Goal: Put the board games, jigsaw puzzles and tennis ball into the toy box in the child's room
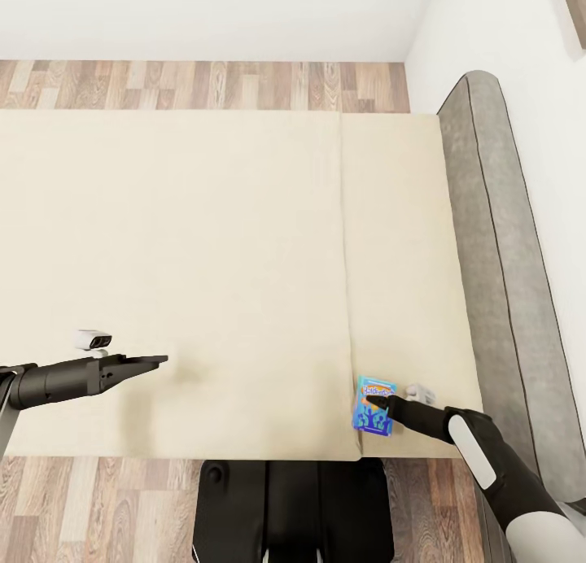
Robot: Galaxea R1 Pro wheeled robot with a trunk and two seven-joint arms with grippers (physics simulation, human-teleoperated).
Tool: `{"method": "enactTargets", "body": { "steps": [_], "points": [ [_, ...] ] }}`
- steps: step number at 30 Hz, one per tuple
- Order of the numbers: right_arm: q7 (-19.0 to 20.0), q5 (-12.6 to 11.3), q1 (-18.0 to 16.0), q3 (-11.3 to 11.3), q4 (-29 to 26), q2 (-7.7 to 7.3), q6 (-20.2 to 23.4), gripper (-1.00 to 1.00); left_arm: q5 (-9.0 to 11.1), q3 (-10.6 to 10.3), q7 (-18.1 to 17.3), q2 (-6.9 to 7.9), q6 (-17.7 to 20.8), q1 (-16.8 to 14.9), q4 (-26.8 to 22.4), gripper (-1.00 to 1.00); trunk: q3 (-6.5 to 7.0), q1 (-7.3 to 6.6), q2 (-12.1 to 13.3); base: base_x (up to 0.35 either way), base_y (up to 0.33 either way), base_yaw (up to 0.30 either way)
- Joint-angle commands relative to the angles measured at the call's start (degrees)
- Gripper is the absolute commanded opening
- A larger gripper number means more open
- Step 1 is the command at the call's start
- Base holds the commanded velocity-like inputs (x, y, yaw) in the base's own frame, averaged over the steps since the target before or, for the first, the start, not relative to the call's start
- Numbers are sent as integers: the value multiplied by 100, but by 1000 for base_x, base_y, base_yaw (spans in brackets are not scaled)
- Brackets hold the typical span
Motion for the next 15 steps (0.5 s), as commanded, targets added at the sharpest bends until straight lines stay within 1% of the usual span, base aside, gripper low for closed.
{"method": "enactTargets", "body": {
  "steps": [1, 6, 15],
  "points": [
    [9, -7, 3, -2, -4, -2, -12, 100, -5, -1, -23, 2, 61, -1, -1, 100, -6, 3, -9, 0, 0, 0],
    [9, -7, 9, -2, -5, -3, -68, 100, -5, -1, -23, 2, 61, -1, -1, 100, -13, 3, -9, 0, 0, 0],
    [9, -6, 10, -2, -13, -3, -79, 100, -5, -1, -23, 2, 61, -2, -1, 100, -67, 3, -9, 0, 0, 0]
  ]
}}
